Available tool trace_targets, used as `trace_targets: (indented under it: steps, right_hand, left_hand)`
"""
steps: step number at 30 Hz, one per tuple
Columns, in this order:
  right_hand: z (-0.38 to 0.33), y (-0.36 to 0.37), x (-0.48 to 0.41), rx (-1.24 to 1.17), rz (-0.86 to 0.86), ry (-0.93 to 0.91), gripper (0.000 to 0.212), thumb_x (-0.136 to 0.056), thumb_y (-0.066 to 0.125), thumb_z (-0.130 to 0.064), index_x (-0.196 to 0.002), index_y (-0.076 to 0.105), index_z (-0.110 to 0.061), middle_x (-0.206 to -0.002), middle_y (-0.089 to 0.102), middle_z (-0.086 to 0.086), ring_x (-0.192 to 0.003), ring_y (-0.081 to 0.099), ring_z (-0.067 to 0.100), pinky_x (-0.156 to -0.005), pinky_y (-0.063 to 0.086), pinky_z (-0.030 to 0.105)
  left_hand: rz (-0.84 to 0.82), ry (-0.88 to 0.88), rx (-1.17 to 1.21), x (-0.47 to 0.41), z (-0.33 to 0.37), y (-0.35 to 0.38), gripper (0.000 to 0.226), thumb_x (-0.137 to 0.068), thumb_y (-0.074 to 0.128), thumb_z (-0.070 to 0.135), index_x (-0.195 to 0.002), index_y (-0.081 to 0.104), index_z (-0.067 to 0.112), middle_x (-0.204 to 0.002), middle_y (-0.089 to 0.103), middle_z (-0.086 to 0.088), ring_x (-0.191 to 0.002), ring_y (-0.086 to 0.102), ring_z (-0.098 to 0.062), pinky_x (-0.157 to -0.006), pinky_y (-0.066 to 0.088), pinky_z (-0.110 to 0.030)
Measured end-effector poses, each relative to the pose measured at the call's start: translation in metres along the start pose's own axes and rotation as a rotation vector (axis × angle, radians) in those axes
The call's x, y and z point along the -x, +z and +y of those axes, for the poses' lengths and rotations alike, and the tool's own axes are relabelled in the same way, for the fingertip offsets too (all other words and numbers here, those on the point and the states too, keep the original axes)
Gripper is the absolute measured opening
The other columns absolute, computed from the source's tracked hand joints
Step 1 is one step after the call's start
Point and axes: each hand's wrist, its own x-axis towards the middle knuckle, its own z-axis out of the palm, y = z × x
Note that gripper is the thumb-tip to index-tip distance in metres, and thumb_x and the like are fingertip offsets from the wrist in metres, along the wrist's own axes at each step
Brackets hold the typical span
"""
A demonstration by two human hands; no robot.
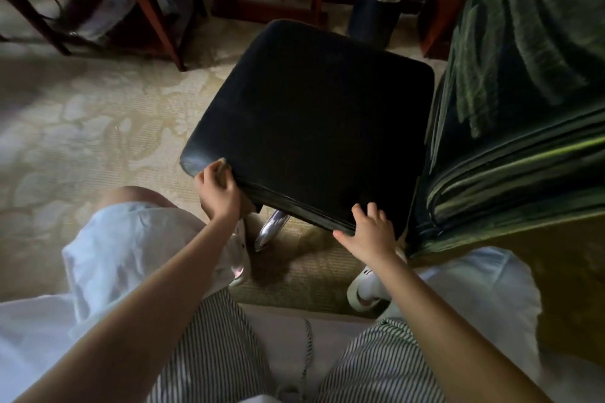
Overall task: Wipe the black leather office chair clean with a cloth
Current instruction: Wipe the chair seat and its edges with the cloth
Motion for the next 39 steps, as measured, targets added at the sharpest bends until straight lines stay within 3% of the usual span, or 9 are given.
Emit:
trace_targets:
  steps: [4,7,16,19,25,30,33,35,39]
  right_hand:
    - [-0.018,0.008,0.001,-0.006,-0.006,-0.03,0.072,-0.089,0.05,-0.054,-0.145,0.027,-0.014,-0.142,0.031,0.007,-0.128,0.035,0.025,-0.1,0.033,0.034]
    - [-0.033,0.008,-0.002,-0.04,-0.01,-0.042,0.067,-0.089,0.052,-0.051,-0.141,0.033,-0.013,-0.139,0.034,0.007,-0.126,0.037,0.026,-0.099,0.032,0.034]
    - [-0.051,0.013,-0.005,-0.152,-0.045,-0.047,0.062,-0.089,0.058,-0.036,-0.142,0.033,-0.014,-0.141,0.034,0.005,-0.126,0.038,0.026,-0.1,0.034,0.033]
    - [-0.052,0.016,-0.002,-0.136,0.034,-0.031,0.057,-0.092,0.055,-0.033,-0.142,0.035,-0.017,-0.141,0.034,0.004,-0.126,0.036,0.024,-0.101,0.032,0.034]
    - [-0.043,0.027,0.008,-0.105,0.115,0.003,0.06,-0.09,0.056,-0.031,-0.145,0.032,-0.026,-0.155,0.018,0.005,-0.139,0.016,0.029,-0.111,0.017,0.043]
    - [-0.036,0.025,0.004,-0.09,-0.016,-0.025,0.067,-0.092,0.052,-0.036,-0.149,0.017,-0.032,-0.159,0.004,-0.003,-0.144,0.001,0.025,-0.114,0.014,0.043]
    - [-0.036,0.023,0.002,-0.086,-0.056,-0.016,0.067,-0.092,0.052,-0.038,-0.149,0.017,-0.033,-0.159,0.004,-0.003,-0.144,0.0,0.025,-0.113,0.014,0.045]
    - [-0.038,0.022,0.001,-0.084,-0.066,-0.007,0.068,-0.091,0.053,-0.04,-0.149,0.018,-0.033,-0.159,0.004,-0.003,-0.143,-0.001,0.026,-0.113,0.013,0.045]
    - [-0.039,0.021,0.002,-0.064,-0.097,-0.006,0.07,-0.091,0.052,-0.042,-0.149,0.014,-0.033,-0.159,0.0,-0.003,-0.144,-0.004,0.026,-0.113,0.012,0.046]
  left_hand:
    - [-0.081,0.024,0.033,0.005,0.001,0.011,0.029,-0.094,0.052,0.026,-0.122,0.056,0.018,-0.123,0.05,-0.003,-0.108,0.05,-0.016,-0.093,0.04,-0.027]
    - [-0.147,0.065,0.003,0.018,0.006,0.017,0.028,-0.094,0.054,0.022,-0.12,0.059,0.014,-0.118,0.053,-0.002,-0.101,0.047,-0.008,-0.087,0.035,-0.018]
    - [-0.382,0.289,-0.045,0.061,-0.008,0.023,0.025,-0.089,0.061,0.017,-0.114,0.063,0.014,-0.11,0.057,-0.003,-0.102,0.054,-0.014,-0.088,0.041,-0.022]
    - [-0.286,0.238,0.006,0.039,-0.002,0.013,0.025,-0.092,0.057,0.02,-0.116,0.062,0.015,-0.111,0.055,-0.002,-0.103,0.051,-0.012,-0.088,0.035,-0.018]
    - [0.005,-0.12,0.182,-0.036,-0.001,0.005,0.027,-0.095,0.05,0.02,-0.121,0.057,0.02,-0.123,0.05,-0.002,-0.108,0.053,-0.018,-0.099,0.044,-0.037]
    - [0.029,-0.176,0.313,-0.041,-0.013,0.016,0.028,-0.091,0.057,0.02,-0.118,0.063,0.024,-0.119,0.063,0.004,-0.109,0.058,-0.012,-0.101,0.044,-0.032]
    - [0.007,-0.116,0.317,-0.026,-0.014,0.02,0.028,-0.092,0.056,0.015,-0.118,0.064,0.02,-0.117,0.063,0.005,-0.106,0.057,-0.007,-0.089,0.041,-0.007]
    - [-0.003,-0.081,0.32,-0.011,-0.015,0.023,0.028,-0.093,0.054,0.014,-0.12,0.063,0.016,-0.117,0.061,0.006,-0.105,0.053,-0.003,-0.079,0.036,0.002]
    - [-0.077,-0.082,0.32,0.012,-0.023,0.028,0.03,-0.095,0.052,0.018,-0.124,0.06,0.018,-0.122,0.061,0.003,-0.109,0.051,-0.004,-0.089,0.04,-0.012]
